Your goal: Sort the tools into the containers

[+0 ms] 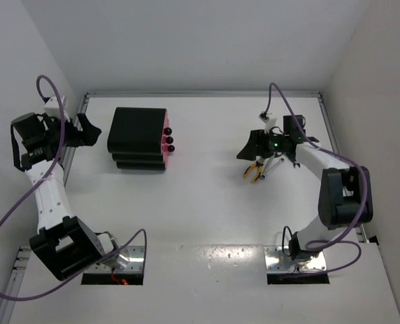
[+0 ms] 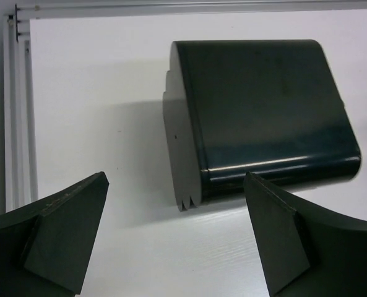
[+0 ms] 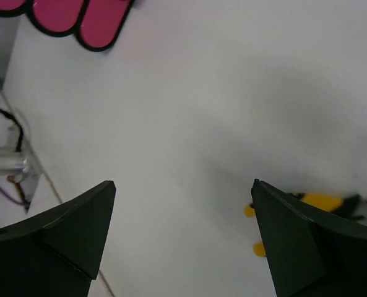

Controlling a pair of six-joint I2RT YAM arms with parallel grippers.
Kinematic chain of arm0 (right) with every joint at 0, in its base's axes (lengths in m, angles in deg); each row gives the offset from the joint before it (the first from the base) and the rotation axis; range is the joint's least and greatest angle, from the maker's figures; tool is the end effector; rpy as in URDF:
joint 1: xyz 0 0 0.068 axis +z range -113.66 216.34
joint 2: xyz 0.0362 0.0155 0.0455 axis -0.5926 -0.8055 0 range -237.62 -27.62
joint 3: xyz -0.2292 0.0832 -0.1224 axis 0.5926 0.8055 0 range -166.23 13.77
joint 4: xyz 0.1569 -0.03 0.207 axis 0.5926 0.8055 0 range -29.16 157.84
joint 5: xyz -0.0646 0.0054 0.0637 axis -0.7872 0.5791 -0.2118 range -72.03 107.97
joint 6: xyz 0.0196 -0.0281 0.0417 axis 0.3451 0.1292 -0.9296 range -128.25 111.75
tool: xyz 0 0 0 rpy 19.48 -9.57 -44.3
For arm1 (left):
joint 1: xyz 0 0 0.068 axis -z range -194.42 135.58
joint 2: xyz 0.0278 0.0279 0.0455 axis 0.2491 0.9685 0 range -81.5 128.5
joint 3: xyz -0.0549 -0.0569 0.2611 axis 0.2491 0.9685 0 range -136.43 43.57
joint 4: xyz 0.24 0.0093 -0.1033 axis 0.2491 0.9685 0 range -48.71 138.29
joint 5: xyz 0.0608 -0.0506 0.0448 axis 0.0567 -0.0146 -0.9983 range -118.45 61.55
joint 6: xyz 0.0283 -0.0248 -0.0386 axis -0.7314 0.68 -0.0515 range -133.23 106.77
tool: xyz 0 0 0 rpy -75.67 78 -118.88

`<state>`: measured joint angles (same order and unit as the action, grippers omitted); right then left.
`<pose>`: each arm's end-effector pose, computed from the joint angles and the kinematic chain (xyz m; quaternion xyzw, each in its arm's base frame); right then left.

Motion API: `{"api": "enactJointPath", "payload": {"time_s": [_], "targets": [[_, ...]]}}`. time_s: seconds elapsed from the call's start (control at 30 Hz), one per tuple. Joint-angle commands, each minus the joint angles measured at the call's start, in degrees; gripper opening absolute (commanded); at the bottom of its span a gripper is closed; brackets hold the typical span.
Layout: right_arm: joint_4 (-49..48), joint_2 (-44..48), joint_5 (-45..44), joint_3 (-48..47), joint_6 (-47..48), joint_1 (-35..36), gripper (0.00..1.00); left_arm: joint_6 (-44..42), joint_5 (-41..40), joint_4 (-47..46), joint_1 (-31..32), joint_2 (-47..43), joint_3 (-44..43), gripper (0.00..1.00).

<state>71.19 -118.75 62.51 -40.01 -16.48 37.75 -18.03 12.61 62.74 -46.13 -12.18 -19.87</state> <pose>0.3225 0.0329 0.2030 -0.0852 0.8697 0.3802 0.3030 0.2387 0.1201 0.3488 -0.0088 0.8204 -0.1319 0.5563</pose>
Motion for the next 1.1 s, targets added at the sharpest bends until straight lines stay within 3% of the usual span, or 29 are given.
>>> {"api": "enactJointPath", "payload": {"time_s": [0.0, 0.13, 0.3, 0.6, 0.77, 0.9, 1.07], "targets": [[-1.38, -2.73, 7.57, -3.25, -3.89, 2.98, 0.91, -3.02, 3.52, 3.85, 1.9, -4.97, -1.25, 0.97], [-2.44, -7.65, 10.3, -7.29, -7.93, 7.28, 0.84, -3.64, -0.27, 3.86, 5.68, -8.58, -0.72, 0.95], [-9.54, -14.77, 14.26, -11.95, -16.36, 12.73, 0.76, -1.36, -5.62, 3.86, 10.96, -6.31, -1.34, 0.9], [-25.0, -24.0, 17.08, -16.26, -30.17, 17.66, 0.74, 1.72, -12.66, 2.54, 16.58, -0.6, -3.53, 0.9], [-32.74, -29.45, 17.69, -18.47, -37.55, 18.19, 0.73, 2.77, -20.48, 1.49, 22.03, 0.47, -3.53, 0.9], [-43.9, -34.72, 19.19, -20.05, -49.99, 18.19, 0.71, 3.39, -23.56, 0.35, 23.71, 2.3, -3.53, 0.9], [-65.6, -42.88, 19.8, -21.27, -65.13, 18.72, 0.67, 3.39, -24.79, 0.34, 23.71, 4.51, -3.53, 0.9]]}}
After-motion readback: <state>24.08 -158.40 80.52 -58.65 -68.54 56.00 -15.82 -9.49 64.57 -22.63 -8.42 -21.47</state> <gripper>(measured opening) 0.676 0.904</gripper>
